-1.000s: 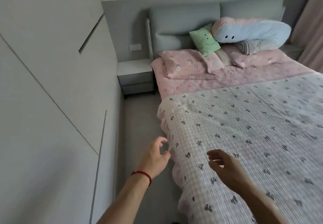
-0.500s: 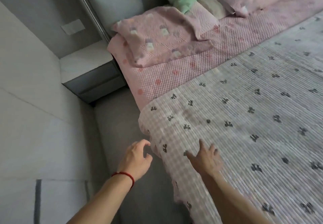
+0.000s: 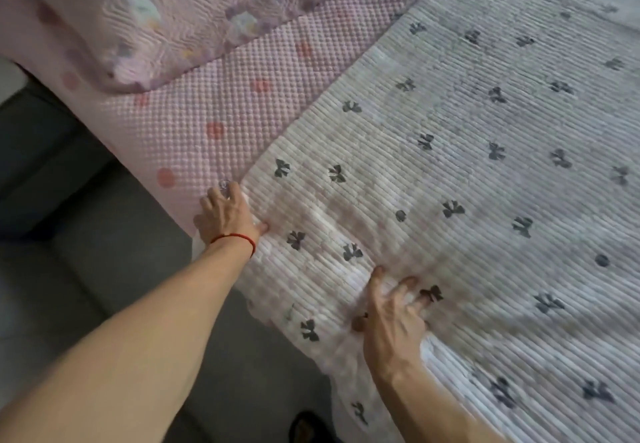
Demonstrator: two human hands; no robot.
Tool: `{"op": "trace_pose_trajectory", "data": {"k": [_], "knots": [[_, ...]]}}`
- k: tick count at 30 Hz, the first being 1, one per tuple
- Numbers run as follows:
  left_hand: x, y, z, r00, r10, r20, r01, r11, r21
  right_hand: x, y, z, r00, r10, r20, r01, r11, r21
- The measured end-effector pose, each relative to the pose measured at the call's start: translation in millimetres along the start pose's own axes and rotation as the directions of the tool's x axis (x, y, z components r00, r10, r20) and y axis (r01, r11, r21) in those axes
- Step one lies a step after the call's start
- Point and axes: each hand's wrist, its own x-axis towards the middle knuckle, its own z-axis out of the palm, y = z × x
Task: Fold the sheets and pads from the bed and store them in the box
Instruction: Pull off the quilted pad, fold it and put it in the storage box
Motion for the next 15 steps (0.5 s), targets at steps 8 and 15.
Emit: {"op": "trace_pose_trajectory", "data": {"k": [8,15], "knots": [[-44.8,-37.6,0.2,0.983,0.180,-0.029,-0.182,0.971,-0.157,-3.1,-1.6,-9.6,1.000,0.003,0.004,-0.003,1.000,-0.008],[-205.5,15.9,-28.7,0.810,0.586,0.007,-0.586,0.809,0.048,-4.6,34.9,-30.8,0.971,-0.219,0.094,0.190,0.949,0.253]]}}
